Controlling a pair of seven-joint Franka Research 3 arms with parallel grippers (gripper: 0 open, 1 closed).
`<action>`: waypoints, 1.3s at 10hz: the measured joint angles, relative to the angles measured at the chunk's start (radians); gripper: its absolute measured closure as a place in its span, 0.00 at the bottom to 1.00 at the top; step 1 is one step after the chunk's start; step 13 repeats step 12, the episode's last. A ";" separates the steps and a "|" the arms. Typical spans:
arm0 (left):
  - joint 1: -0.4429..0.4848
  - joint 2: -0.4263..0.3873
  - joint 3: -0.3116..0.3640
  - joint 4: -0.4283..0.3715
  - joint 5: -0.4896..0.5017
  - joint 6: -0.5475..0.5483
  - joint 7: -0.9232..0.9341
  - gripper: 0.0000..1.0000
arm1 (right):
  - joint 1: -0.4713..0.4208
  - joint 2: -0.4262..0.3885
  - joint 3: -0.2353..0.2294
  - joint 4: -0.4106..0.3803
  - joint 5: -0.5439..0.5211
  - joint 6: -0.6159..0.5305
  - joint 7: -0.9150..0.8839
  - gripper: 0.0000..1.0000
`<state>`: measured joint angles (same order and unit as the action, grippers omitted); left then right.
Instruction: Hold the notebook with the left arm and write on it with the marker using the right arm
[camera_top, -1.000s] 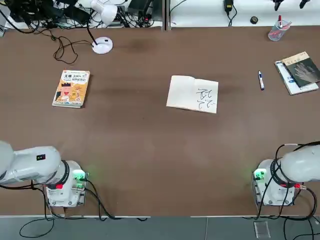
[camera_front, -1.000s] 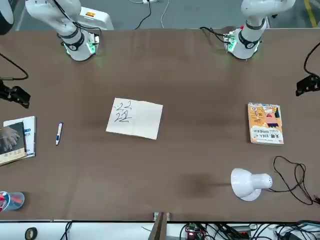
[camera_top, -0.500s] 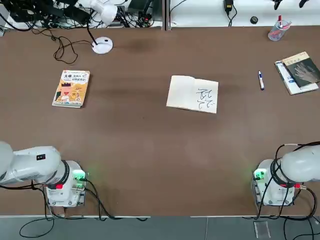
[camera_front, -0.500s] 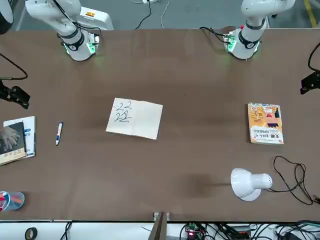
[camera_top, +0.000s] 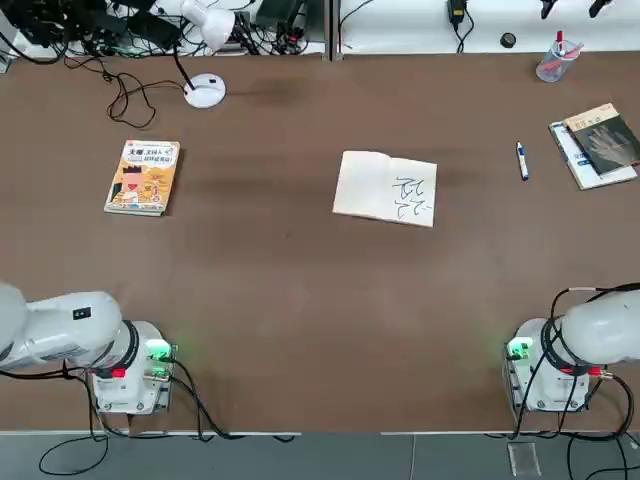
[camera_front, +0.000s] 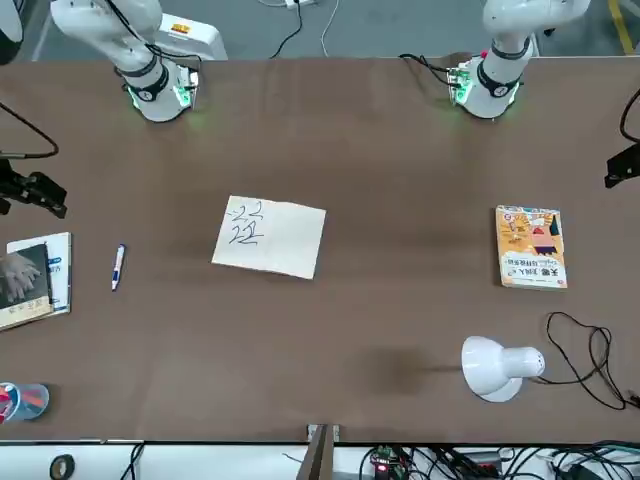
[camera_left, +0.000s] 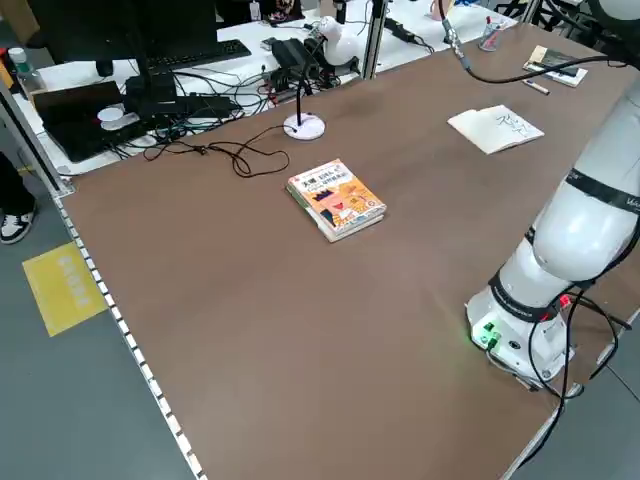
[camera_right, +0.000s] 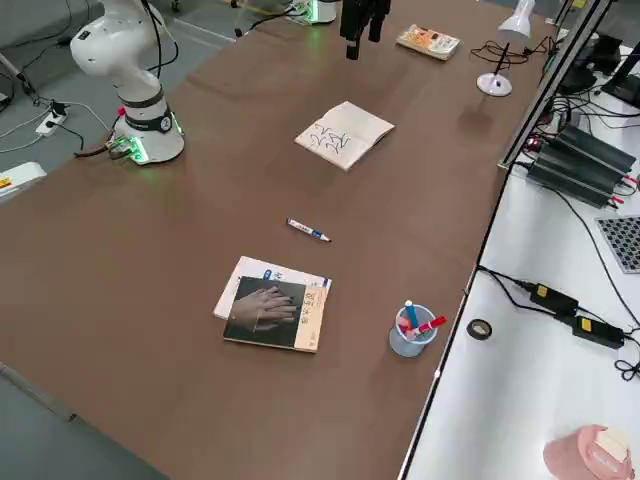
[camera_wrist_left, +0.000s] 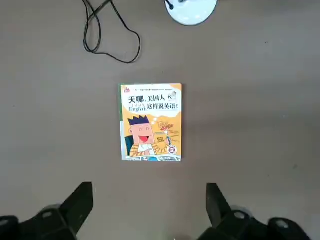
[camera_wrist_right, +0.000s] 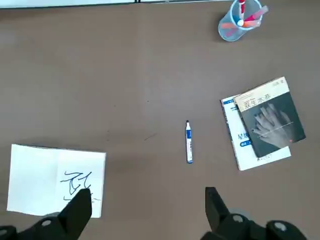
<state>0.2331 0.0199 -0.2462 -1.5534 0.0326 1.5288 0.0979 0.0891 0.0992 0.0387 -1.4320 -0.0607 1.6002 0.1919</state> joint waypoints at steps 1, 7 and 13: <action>0.000 0.000 -0.001 0.000 0.000 -0.002 0.000 0.00 | 0.000 0.000 0.000 0.000 0.000 0.001 0.000 0.00; 0.000 0.000 -0.006 0.000 0.000 -0.020 0.000 0.00 | 0.000 -0.002 0.000 0.000 0.000 0.024 0.000 0.00; 0.000 0.001 -0.006 0.000 0.000 -0.021 0.000 0.00 | 0.000 -0.002 -0.003 0.000 0.000 0.033 0.002 0.00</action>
